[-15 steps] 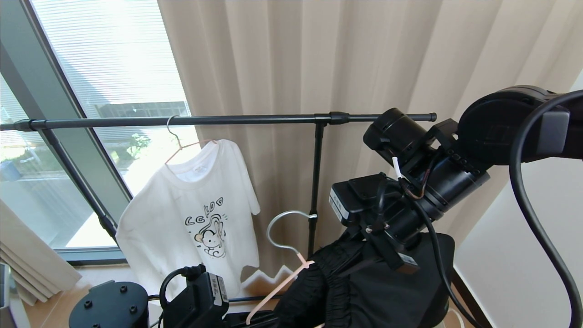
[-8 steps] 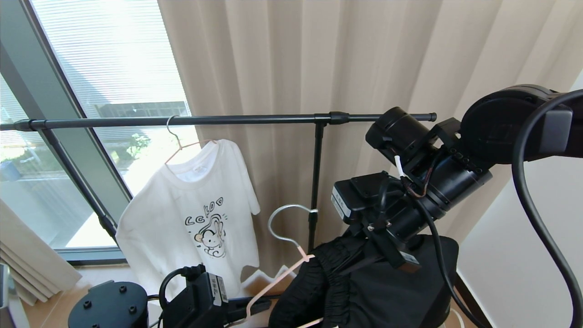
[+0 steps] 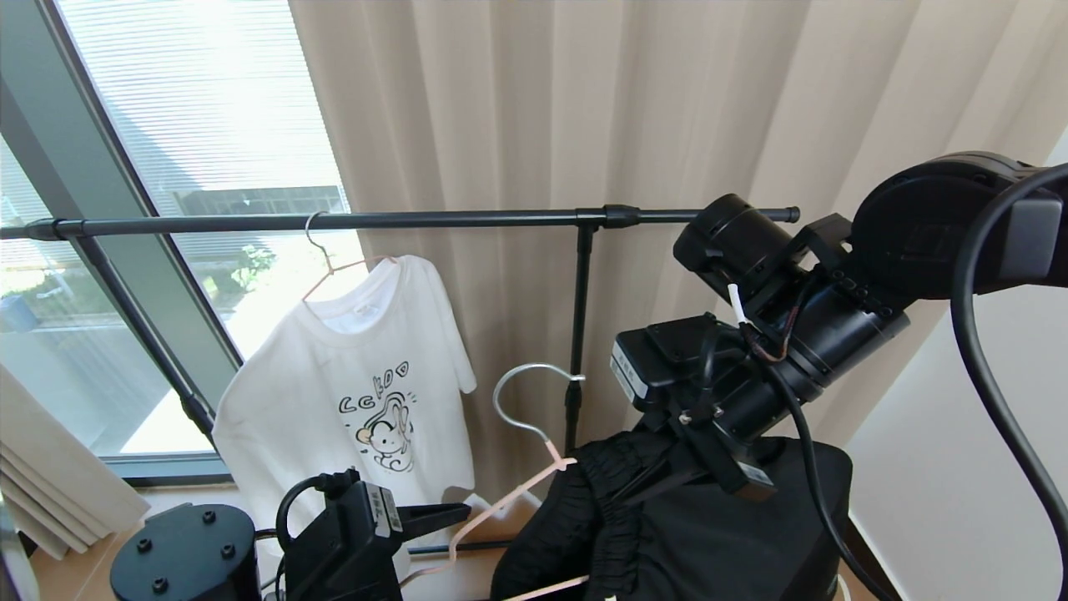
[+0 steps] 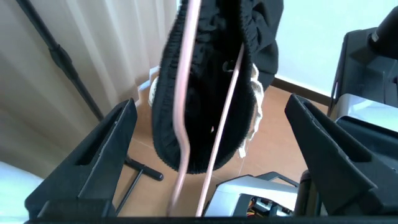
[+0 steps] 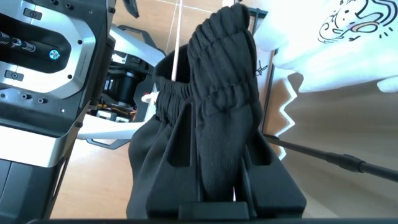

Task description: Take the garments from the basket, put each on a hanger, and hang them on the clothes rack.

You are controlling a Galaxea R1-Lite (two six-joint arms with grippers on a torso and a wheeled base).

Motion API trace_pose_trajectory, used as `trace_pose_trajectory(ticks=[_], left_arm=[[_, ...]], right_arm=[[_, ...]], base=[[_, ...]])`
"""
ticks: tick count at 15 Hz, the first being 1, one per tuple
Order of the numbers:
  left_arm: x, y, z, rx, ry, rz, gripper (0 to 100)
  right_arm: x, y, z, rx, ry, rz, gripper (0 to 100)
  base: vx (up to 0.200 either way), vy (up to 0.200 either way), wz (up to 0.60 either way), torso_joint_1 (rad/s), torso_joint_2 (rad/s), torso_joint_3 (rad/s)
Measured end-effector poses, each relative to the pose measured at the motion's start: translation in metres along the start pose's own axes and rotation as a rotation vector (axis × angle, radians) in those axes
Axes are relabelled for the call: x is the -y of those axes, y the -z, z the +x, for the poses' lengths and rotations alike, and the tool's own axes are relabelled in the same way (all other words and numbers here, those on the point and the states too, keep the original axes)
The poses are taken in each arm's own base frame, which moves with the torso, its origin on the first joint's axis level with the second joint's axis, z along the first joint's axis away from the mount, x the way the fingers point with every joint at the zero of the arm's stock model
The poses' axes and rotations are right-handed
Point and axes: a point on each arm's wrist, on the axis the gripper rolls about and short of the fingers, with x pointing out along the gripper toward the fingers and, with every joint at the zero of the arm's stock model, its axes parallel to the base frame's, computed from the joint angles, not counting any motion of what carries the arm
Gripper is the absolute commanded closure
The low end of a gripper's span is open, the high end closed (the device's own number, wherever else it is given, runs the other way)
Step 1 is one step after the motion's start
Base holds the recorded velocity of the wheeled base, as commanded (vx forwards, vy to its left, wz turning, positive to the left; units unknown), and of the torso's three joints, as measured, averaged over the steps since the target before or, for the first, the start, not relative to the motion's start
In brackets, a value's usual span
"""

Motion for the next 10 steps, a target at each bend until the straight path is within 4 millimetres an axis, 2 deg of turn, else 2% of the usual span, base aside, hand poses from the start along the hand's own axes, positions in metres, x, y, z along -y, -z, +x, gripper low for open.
trace_pose_trajectory(ticks=[7,10], left_arm=[[-0.01,-0.028,-0.019,0.158,-0.097,-0.089,0],[-0.013,-0.036,-0.02,0.201,-0.14,-0.091,0]], right_arm=[[-0.006,-0.003,-0.014,-0.099,0.111,0.012,100],[-0.007,-0.007,-0.025,-0.13,0.206,0.026,100]], base=[[0.0,0.0,0.0,0.0,0.0,0.0],[0.0,0.0,0.0,0.0,0.0,0.0]])
